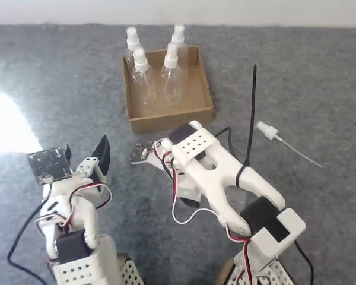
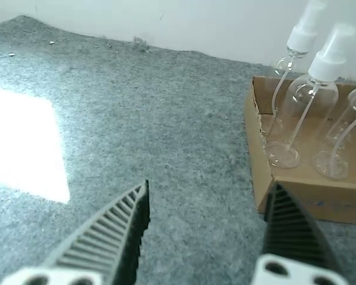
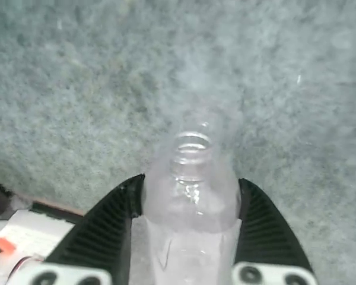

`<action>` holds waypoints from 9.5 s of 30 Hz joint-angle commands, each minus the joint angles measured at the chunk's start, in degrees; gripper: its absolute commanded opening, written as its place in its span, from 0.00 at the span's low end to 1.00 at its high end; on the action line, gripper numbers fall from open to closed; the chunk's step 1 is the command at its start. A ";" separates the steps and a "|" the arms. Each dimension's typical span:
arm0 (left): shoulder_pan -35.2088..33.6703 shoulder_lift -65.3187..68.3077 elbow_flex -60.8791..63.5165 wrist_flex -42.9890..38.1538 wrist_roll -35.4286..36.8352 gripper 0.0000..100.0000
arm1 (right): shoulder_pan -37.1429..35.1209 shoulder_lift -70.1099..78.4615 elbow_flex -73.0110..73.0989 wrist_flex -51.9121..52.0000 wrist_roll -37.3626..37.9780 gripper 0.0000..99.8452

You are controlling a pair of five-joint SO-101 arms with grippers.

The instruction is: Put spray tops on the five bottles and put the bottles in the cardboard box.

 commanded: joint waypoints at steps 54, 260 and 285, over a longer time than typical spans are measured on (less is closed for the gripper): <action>0.26 -0.79 0.22 -1.41 -0.53 0.29 | 44.00 -68.53 18.37 -12.35 -16.44 0.11; 48.35 92.22 -69.41 15.30 25.49 0.25 | 54.64 -75.30 54.42 -60.88 -36.75 0.11; 53.36 131.69 -92.00 15.38 31.30 0.25 | 54.64 -75.30 54.42 -60.88 -36.75 0.12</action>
